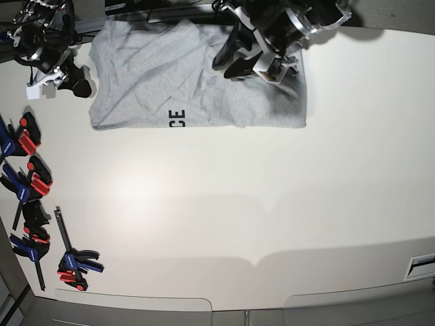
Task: Fold the T-shirt properly
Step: 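Press the folded side flat with the left gripper while right gripper holds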
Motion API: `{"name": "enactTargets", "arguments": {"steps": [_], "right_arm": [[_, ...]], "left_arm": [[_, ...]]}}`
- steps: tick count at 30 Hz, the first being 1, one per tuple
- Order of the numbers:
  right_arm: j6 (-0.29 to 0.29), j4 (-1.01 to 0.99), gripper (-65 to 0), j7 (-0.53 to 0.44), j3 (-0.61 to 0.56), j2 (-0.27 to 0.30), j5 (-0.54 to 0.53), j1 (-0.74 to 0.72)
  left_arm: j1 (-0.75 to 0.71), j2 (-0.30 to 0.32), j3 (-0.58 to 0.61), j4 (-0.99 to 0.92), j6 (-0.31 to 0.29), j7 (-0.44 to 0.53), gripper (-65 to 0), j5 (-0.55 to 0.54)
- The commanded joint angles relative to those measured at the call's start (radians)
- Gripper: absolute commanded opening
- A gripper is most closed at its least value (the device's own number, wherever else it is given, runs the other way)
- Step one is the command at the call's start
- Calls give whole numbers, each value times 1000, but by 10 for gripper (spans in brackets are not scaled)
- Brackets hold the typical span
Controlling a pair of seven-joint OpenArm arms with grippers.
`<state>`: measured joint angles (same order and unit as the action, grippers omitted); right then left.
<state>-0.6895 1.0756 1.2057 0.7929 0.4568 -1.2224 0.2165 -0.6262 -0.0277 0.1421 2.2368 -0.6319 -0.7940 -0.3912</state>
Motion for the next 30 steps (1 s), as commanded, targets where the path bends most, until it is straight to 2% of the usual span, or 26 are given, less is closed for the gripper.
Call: {"name": "enactTargets", "arguments": {"steps": [1,15,19,25,30], "right_arm": [[-9,18,-340,8,3,19,-7,-3],[-9,45,-341,40,3,17,-5,-3],[-9,126,-341,29,-2,18,59,-2],[-9,183,-341,30,-88,19,69,3],[-9,183,-341,32,-160,-29,71,2]], "left_arm": [[-6,-5,3,22,-4,16,-484,-22],[-7,-5,3,22,-4,5,-484,-33],[-9,-5,3,22,-4,1,-484,-42],[-9,-5,3,22,-4,1,-484,-47],[-9,-5,3,22,-4,-4,-484,-47]]}}
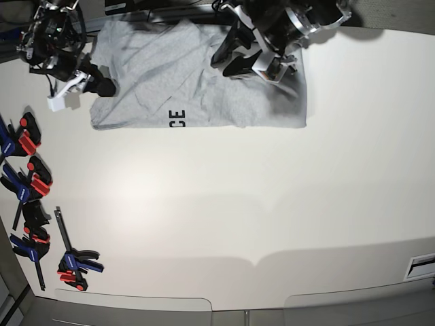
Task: Fold the T-shirt properly
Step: 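Press the folded side flat with the left gripper while right gripper holds, then grasp the shirt's folded end with the right gripper and lift it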
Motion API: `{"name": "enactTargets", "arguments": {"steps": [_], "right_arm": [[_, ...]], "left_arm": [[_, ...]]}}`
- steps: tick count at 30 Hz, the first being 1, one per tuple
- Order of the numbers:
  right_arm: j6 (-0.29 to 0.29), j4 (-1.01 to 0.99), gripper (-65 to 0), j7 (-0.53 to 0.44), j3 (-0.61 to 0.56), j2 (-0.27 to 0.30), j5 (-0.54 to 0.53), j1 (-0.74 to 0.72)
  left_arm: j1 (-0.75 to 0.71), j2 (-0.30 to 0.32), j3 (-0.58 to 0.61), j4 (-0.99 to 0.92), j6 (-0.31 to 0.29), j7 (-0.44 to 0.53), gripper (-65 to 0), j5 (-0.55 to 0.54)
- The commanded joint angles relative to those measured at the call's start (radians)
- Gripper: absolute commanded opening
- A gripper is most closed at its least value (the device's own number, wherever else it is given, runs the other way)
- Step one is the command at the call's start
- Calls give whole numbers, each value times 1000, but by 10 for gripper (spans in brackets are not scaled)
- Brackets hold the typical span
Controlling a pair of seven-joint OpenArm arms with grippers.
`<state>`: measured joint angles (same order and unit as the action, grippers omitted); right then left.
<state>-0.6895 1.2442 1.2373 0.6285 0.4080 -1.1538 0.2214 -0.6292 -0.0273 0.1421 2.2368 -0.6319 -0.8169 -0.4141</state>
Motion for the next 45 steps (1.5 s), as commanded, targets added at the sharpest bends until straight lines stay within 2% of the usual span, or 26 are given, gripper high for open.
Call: {"name": "enactTargets", "arguments": {"steps": [1,8,17,23,25,27,30,31,39,43,45], "right_arm": [[-9,14,-341,0,3,6,3,-3],[-9,14,-341,11,-2,-54,-6,-2],[-9,14,-341,53,-59,-53,-57,-3],[-9,14,-341,21,-81,-53,-57,-6],[-9,14,-369,4,-80,-53,-57,-6],[-9,14,-447,-3,-79,-53,-57,-6],[-9,14,-626,-7,-79,-53,-58,-11],[-9,14,-650,-10,-79,-52,-58,-14],[-9,14,-650,-9,-79,-48,-57,-94],[-9,15,-650,1,-79,-48,-57,-136],[-9,17,-650,10,-79,-48,-56,-153]], "left_arm": [[-5,-5,3,22,-4,17,-484,-24],[-5,-5,3,22,-4,17,-484,-24],[-5,-2,3,22,-4,17,-484,-24],[-5,-2,2,26,-4,17,-484,-10],[-5,0,2,43,0,8,-484,16],[-5,20,1,73,46,2,-484,41],[-20,66,1,119,111,3,-485,135],[-28,81,1,119,136,3,-485,173],[-72,204,1,119,364,40,-506,418],[-72,233,-3,119,448,71,-544,494],[-72,233,-31,119,462,81,-574,492]]}}
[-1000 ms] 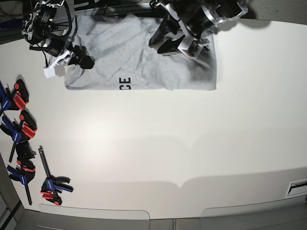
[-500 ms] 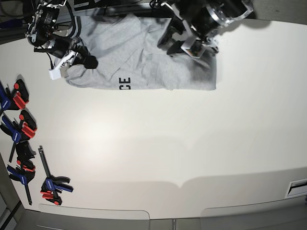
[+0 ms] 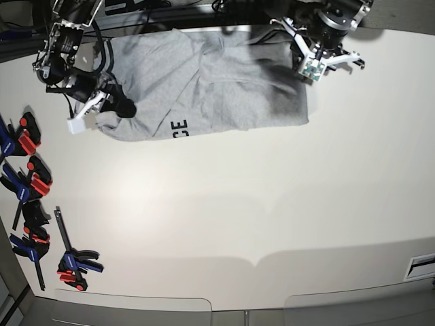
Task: Fold the T-shirt properly
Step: 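Grasp the shirt's folded end with the right gripper and lift it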
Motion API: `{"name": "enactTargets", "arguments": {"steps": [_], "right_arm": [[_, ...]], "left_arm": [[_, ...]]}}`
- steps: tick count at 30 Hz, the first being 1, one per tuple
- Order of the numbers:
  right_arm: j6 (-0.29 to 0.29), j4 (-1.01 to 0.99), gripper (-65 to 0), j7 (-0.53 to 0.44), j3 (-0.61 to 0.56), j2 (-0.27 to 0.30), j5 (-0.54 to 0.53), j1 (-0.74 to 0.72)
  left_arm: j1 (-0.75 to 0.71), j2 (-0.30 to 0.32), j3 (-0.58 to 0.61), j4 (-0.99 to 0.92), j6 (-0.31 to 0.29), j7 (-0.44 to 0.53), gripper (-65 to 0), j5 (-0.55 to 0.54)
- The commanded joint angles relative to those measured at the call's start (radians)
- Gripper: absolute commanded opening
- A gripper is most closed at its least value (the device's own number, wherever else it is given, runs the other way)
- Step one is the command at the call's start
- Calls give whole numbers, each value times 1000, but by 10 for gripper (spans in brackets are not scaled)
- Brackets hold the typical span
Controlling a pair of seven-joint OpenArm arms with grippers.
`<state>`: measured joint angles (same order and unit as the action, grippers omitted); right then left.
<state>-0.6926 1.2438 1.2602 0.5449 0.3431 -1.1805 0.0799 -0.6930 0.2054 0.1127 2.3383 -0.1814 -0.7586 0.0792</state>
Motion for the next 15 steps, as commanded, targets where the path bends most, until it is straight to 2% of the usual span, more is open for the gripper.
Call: {"name": "enactTargets", "arguments": {"steps": [1,2,5,7,11,15], "right_arm": [[-6,18,-650,-10,5,17,-28,-18],[-6,21,-650,-9,5,17,-27,-23],[-6,24,-650,-3,5,20,-27,-34],[-6,24,-650,-3,5,25,-27,-36],[-6,24,-650,-4,5,33,-26,-36],[-6,26,-650,-28,5,58,-27,-36]], "left_arm": [[-8,1,-24,10,13,27,-600,-1],[-8,0,-51,-1,18,28,-644,-2],[-8,0,-144,-53,41,59,-650,-23],[-7,0,-216,-102,27,82,-650,-110],[-5,0,-327,-226,-100,105,-650,-343],[1,-2,-348,-331,-219,109,-650,-499]]}}
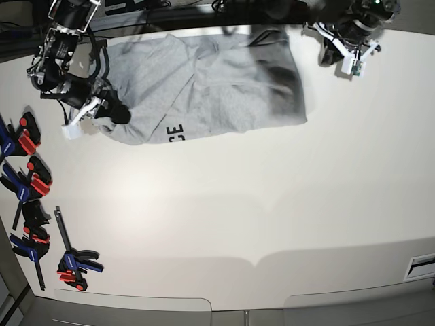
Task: Fold the T-shirt properly
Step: 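Grasp the shirt's folded end with the right gripper and lift it, then fold the lifted end over toward the left gripper with the right gripper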
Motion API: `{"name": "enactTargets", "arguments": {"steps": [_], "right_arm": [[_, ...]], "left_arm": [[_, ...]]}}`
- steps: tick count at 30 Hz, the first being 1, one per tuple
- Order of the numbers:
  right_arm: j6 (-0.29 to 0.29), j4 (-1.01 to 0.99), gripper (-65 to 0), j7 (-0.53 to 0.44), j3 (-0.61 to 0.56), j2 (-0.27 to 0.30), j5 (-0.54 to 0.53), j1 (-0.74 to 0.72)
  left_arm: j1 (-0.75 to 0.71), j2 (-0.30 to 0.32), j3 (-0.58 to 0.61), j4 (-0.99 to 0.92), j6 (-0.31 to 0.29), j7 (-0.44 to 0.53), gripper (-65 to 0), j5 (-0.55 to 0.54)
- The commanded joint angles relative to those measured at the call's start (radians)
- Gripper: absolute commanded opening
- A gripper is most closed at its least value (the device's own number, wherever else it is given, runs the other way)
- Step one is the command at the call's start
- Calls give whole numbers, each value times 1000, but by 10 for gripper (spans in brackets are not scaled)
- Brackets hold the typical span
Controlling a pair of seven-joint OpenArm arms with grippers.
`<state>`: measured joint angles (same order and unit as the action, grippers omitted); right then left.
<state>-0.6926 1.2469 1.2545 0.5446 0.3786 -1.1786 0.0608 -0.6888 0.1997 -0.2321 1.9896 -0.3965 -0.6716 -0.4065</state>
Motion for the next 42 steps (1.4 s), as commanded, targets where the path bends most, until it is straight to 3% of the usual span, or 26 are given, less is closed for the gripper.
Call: {"name": "enactTargets", "arguments": {"steps": [1,6,10,16,22,33,35,37,42], "right_arm": [[-6,30,-650,-28,5,30,-29,-16],[-6,152,-650,-11,5,25,-29,-16],[-6,312,-650,24,5,-20,-29,-15],[-6,513,-650,36,-14,-151,-29,10],[-6,547,-650,26,-170,-290,-12,78],[-6,547,-650,-183,-570,-493,465,89],[-6,547,-650,-222,-631,-516,559,89],[32,547,-650,-247,-687,-536,649,89],[97,546,-650,-278,-828,-536,802,89]], "left_arm": [[0,-1,-3,1,-21,23,-650,-35],[13,-5,-2,-27,-47,23,-650,-77],[13,-5,-2,-27,-54,20,-650,-100],[12,-5,-2,-27,-53,14,-650,-101],[13,-5,-2,-27,-53,14,-650,-101],[10,-5,-2,-27,-53,6,-650,-100],[10,-5,-2,-27,-53,6,-650,-100],[10,-5,-2,-27,-53,6,-650,-100],[10,-5,-2,-27,-54,6,-650,-100]]}}
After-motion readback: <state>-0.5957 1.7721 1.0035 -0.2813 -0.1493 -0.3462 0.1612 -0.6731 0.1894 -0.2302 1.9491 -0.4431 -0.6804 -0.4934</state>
